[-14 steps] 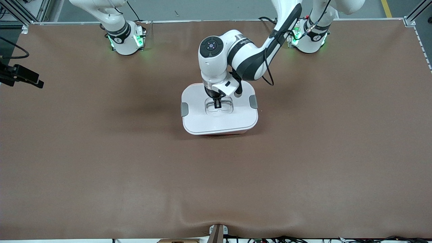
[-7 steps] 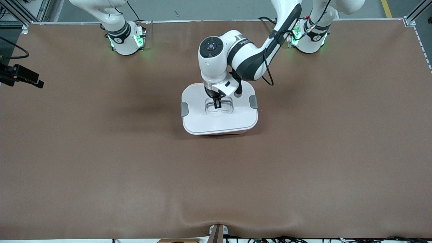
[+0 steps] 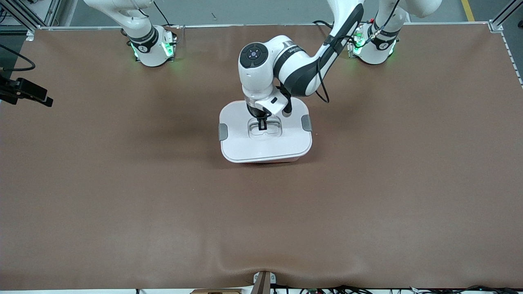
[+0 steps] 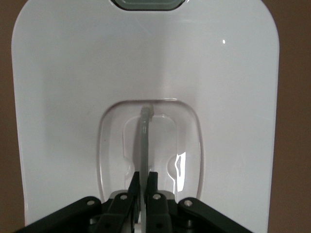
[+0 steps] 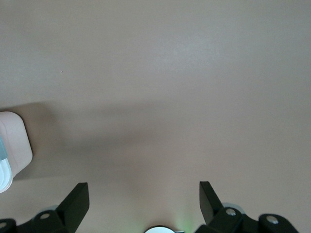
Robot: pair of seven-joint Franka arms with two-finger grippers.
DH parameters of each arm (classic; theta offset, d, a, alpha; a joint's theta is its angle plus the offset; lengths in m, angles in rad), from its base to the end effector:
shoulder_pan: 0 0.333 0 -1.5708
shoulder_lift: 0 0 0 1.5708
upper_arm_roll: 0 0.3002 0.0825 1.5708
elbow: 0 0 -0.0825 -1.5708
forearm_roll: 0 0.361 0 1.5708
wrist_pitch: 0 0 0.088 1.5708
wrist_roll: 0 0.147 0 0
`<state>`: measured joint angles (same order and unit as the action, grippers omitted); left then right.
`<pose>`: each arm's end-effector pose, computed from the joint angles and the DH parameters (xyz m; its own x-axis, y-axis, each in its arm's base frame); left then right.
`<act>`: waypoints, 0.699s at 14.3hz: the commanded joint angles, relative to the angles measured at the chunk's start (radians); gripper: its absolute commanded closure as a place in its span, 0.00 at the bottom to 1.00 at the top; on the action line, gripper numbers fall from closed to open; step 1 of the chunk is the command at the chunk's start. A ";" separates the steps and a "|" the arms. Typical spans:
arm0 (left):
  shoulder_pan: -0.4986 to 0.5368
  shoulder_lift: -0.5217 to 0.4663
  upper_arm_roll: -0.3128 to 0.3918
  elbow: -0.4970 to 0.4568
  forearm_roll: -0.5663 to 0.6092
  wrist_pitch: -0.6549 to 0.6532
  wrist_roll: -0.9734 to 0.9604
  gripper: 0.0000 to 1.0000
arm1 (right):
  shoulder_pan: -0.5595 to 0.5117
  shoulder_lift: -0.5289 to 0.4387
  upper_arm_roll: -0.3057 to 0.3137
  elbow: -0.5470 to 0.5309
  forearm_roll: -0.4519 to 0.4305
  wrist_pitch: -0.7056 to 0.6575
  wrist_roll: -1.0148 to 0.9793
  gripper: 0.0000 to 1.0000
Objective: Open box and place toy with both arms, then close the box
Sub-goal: 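Lower the lid onto the box and press it down with the left gripper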
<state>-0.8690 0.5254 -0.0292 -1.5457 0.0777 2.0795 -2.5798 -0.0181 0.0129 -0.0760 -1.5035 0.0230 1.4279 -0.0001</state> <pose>0.4229 -0.5167 0.3046 -0.0777 0.9967 0.0219 0.9958 0.0765 0.0495 0.5151 -0.0447 0.5800 0.9920 -0.0903 -0.0883 -0.0926 -0.9955 -0.0220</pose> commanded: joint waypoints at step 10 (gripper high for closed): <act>-0.008 -0.053 0.009 0.022 0.013 -0.087 0.046 0.00 | 0.007 0.005 -0.001 0.020 -0.012 -0.014 0.012 0.00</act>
<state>-0.8761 0.5137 -0.0269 -1.5308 0.0798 2.0411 -2.5640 -0.0180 0.0129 -0.0759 -1.5035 0.0230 1.4278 -0.0001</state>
